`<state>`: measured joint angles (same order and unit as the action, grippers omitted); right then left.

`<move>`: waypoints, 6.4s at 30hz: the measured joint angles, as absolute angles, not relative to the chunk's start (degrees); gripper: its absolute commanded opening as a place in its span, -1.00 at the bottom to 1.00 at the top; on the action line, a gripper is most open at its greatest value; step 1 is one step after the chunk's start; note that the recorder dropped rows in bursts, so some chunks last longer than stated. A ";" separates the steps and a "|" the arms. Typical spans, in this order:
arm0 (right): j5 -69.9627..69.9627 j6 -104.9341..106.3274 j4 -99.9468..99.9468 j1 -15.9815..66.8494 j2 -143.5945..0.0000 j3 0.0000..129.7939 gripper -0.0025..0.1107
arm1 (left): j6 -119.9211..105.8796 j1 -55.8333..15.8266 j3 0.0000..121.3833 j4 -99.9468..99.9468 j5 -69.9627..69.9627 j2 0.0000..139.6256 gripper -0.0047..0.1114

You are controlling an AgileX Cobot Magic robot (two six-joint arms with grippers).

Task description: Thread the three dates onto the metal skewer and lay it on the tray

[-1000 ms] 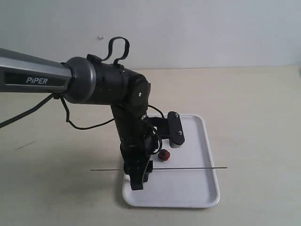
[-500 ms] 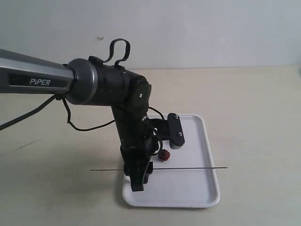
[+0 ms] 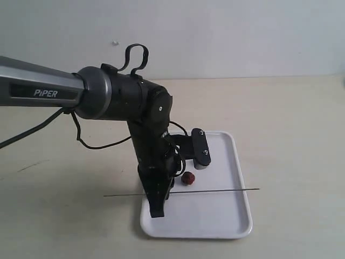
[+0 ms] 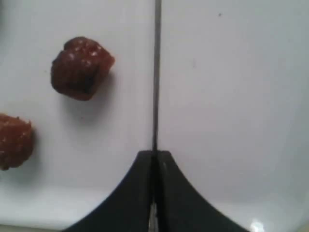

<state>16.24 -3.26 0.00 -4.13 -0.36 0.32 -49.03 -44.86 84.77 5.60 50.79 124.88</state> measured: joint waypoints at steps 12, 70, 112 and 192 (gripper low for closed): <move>16.24 -3.26 0.00 -4.13 -0.36 0.32 -0.96 | -48.93 -45.69 84.66 5.71 54.36 122.03 -0.92; -10.57 -49.41 25.51 -2.51 -1.34 3.29 -0.96 | -18.41 -33.23 58.70 3.23 65.50 82.70 -0.92; 46.64 -12.74 -8.67 16.82 -108.03 71.75 -0.47 | -14.82 -33.23 58.70 3.23 69.93 82.70 -0.92; 12.24 -19.54 3.01 22.59 -115.65 60.71 -0.07 | -13.23 -33.23 58.70 3.23 69.93 82.70 -0.92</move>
